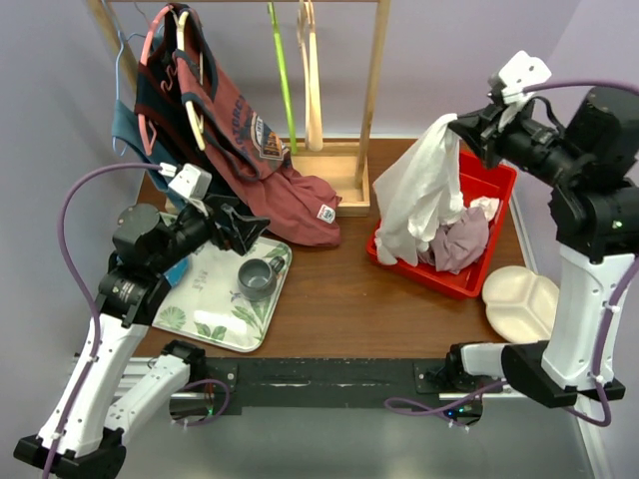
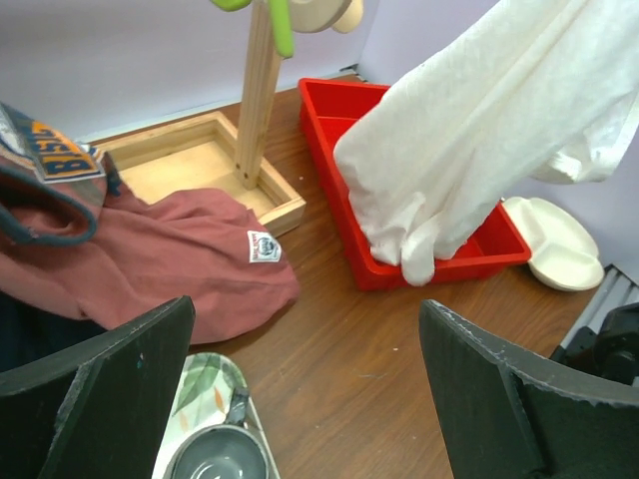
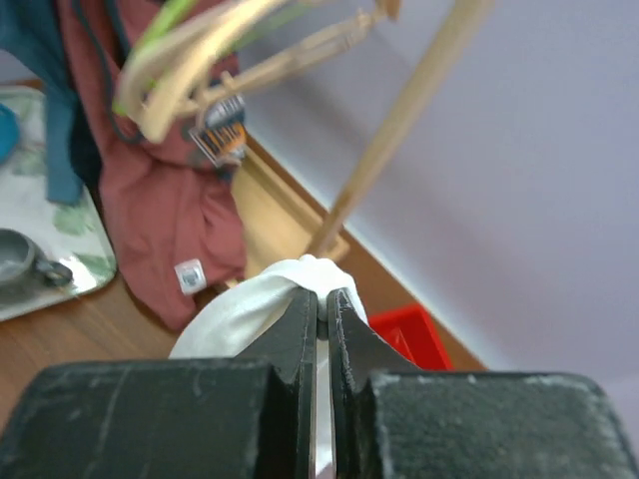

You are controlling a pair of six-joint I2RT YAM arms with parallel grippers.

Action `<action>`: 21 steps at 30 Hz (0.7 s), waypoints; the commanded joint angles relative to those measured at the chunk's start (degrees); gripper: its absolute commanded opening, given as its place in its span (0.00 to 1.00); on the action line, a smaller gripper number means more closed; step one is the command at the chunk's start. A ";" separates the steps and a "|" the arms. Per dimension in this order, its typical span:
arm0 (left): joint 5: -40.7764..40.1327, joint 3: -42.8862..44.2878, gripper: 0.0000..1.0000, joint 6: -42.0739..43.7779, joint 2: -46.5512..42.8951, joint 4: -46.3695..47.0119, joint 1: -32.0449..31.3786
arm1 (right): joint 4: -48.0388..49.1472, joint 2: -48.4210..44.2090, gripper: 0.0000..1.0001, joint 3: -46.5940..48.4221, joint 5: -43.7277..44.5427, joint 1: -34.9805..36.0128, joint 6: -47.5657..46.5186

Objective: Place the tank top on the hanger

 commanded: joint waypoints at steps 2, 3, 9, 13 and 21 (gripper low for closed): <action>5.86 -1.53 1.00 -3.14 0.65 6.88 -0.35 | 1.39 2.82 0.00 9.80 -18.77 -1.36 5.54; 6.83 -2.14 1.00 -3.50 0.82 7.50 -0.35 | 2.10 3.52 0.00 12.16 -20.96 -1.71 6.68; 8.24 -2.59 1.00 -4.64 2.14 9.53 -0.35 | 12.46 4.58 0.00 13.59 -38.37 -3.03 20.48; 8.15 -2.59 1.00 -5.08 2.58 10.41 -0.35 | 18.09 3.62 0.00 11.05 -44.44 -2.94 28.92; 8.59 -2.85 1.00 -6.49 3.73 12.52 -0.35 | 17.50 0.19 0.00 -9.50 -36.83 6.80 20.28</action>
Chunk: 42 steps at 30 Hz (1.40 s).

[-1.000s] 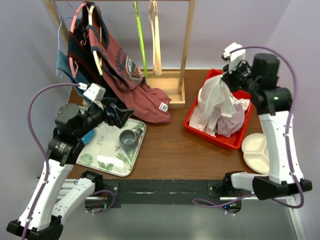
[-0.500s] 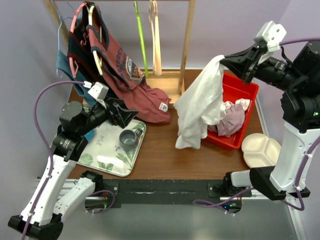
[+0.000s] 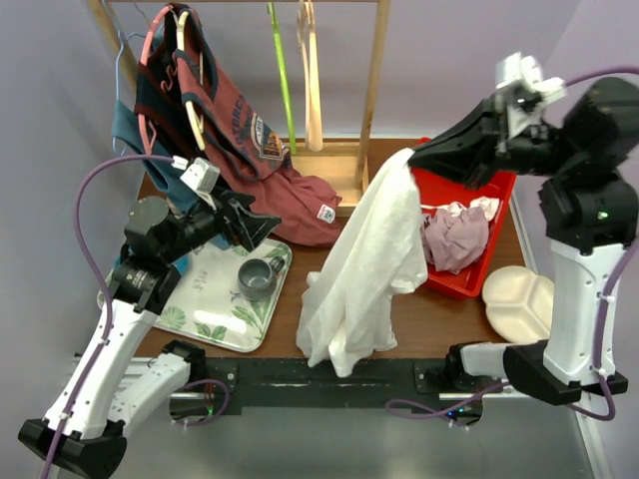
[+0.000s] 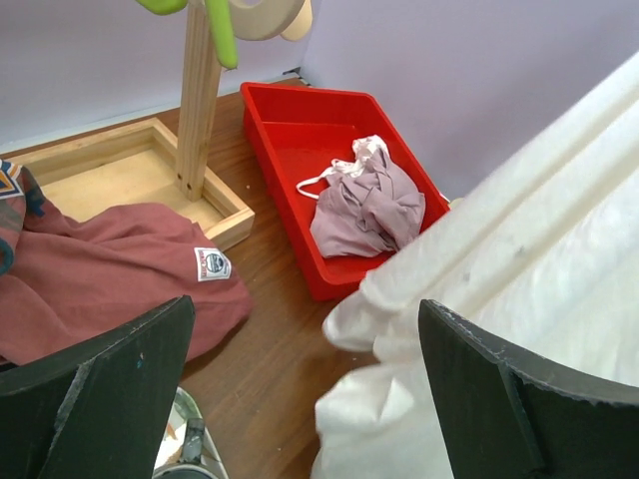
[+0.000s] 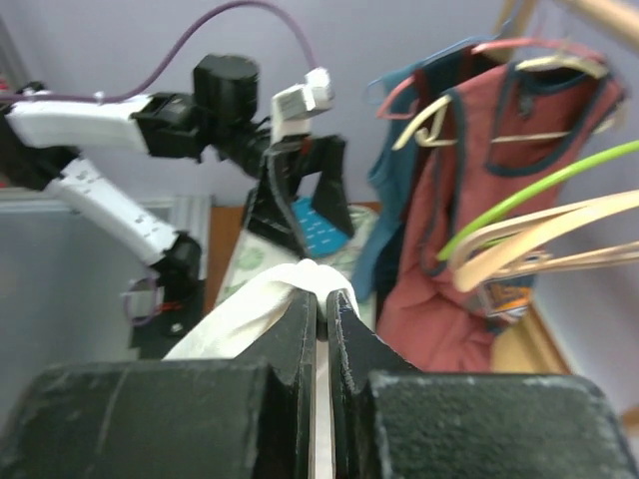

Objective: Place the tank top on the hanger

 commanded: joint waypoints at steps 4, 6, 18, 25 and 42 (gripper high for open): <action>1.10 -1.02 1.00 -1.48 -0.45 3.78 -0.35 | -10.14 -1.48 0.00 -16.81 14.88 13.38 -19.99; 0.83 -1.28 1.00 -1.22 -0.71 3.25 -0.35 | -13.32 -1.57 0.00 -21.91 21.98 18.04 -28.75; 3.55 -2.60 1.00 0.36 0.78 2.02 -0.35 | -22.40 -3.94 0.38 -55.92 29.05 36.52 -56.05; 8.57 -7.69 1.00 -1.39 4.12 2.80 -3.33 | -17.58 -7.89 0.82 -58.05 40.74 29.88 -52.11; -46.44 8.98 0.86 8.25 38.11 -4.13 -49.03 | 4.93 -13.79 0.86 -65.52 33.89 -10.56 -22.57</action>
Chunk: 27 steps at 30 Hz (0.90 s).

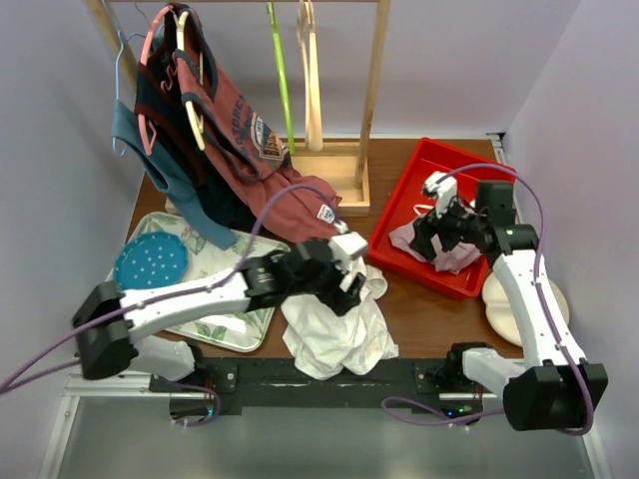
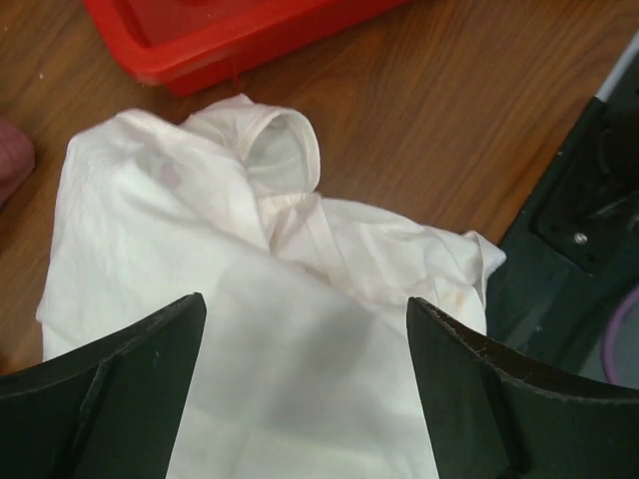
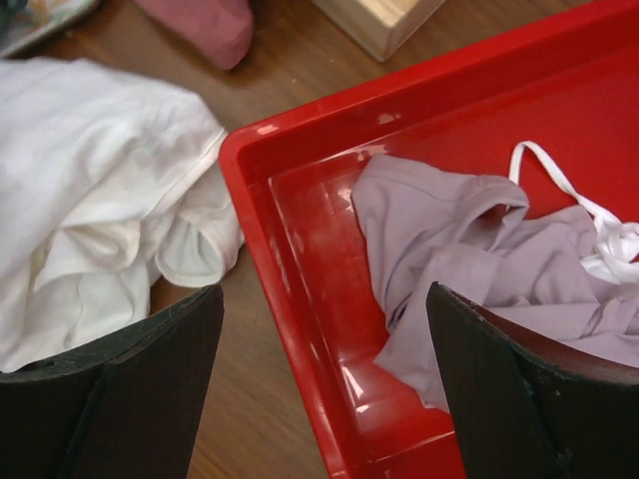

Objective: Place the tank top on the hanger

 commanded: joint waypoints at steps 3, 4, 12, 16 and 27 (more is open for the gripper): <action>-16.56 15.13 0.82 10.96 13.45 -0.57 -5.64 | 7.52 -1.07 0.86 -1.92 -6.35 -6.34 8.65; -16.65 16.20 0.79 11.95 15.21 -0.75 -5.73 | 7.70 -1.33 0.86 -2.36 -6.79 -6.79 8.91; -19.46 25.26 0.68 17.05 31.57 -4.26 -5.73 | 8.32 -2.74 0.87 -4.29 -8.99 -8.72 9.53; -20.77 27.11 0.60 17.23 36.31 -5.58 -5.73 | 8.23 -2.82 0.87 -4.56 -9.69 -8.99 9.44; -23.95 21.68 0.00 14.69 32.29 -4.71 -5.64 | 4.82 -2.65 0.86 -4.91 -15.13 -8.99 5.76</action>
